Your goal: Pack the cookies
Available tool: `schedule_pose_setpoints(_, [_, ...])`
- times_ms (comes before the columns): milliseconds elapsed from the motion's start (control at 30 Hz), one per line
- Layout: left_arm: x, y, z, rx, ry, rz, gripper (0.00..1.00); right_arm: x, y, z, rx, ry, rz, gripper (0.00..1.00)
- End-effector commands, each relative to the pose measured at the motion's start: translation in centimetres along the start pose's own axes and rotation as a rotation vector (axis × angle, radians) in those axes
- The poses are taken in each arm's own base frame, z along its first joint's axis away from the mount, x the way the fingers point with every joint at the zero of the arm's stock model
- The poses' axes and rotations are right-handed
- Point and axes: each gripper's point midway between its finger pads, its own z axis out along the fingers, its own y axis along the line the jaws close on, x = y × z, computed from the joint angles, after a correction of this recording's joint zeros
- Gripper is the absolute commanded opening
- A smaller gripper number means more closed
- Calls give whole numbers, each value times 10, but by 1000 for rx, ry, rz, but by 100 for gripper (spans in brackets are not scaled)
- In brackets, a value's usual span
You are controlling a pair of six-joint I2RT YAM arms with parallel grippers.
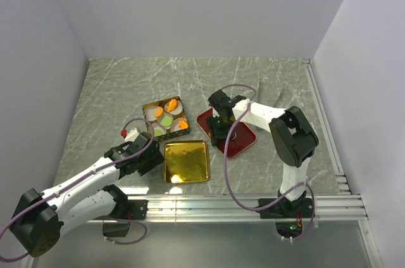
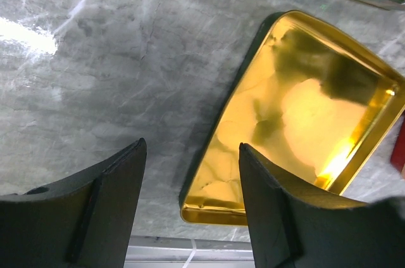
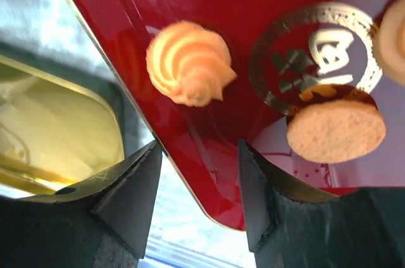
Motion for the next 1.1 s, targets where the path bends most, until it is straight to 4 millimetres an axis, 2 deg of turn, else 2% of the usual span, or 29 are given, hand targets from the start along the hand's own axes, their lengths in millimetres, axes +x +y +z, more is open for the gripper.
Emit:
schedule_pose_setpoints(0, [-1,-9,1,24,-1,8,66,-24,-10,3,85,-44,-25,57])
schedule_pose_setpoints(200, [-2,-11,-1,26,-3,16,66,-61,-29,15,115,-39,33,54])
schedule_pose_setpoints(233, [-2,-11,-1,26,-3,15,66,-76,-33,13,105,-60,53,53])
schedule_pose_setpoints(300, [-1,-12,-2,30,-1,14,65,-86,-35,9,98,-65,69,51])
schedule_pose_setpoints(333, [0,-12,-2,30,3,17,65,-98,-33,1,87,-86,74,51])
schedule_pose_setpoints(400, [1,-13,-2,32,6,20,65,-106,-26,-9,65,-109,71,51])
schedule_pose_setpoints(433, [1,-12,-2,30,8,20,65,-112,-19,-22,43,-142,63,51])
schedule_pose_setpoints(500, [4,-12,0,30,15,31,65,-114,-8,-39,-4,-169,55,52])
schedule_pose_setpoints(533, [6,-11,1,28,19,33,65,-118,0,-58,-27,-207,43,53])
schedule_pose_setpoints(600, [10,-11,5,27,32,46,64,-118,7,-77,-52,-237,36,56])
schedule_pose_setpoints(633, [12,-11,6,25,35,52,64,-120,11,-96,-69,-276,30,56])
schedule_pose_setpoints(700, [15,-12,9,13,44,77,64,-117,16,-112,-84,-293,30,58])
schedule_pose_setpoints(733, [17,-12,10,9,46,88,63,-116,20,-127,-102,-322,23,59])
schedule_pose_setpoints(833, [22,-13,16,-20,57,133,61,-110,23,-148,-120,-352,17,60])
schedule_pose_setpoints(933, [28,-13,21,-58,72,168,58,-102,23,-159,-127,-369,13,60])
schedule_pose_setpoints(1067, [33,-18,23,-84,78,205,51,-90,18,-160,-119,-369,11,61])
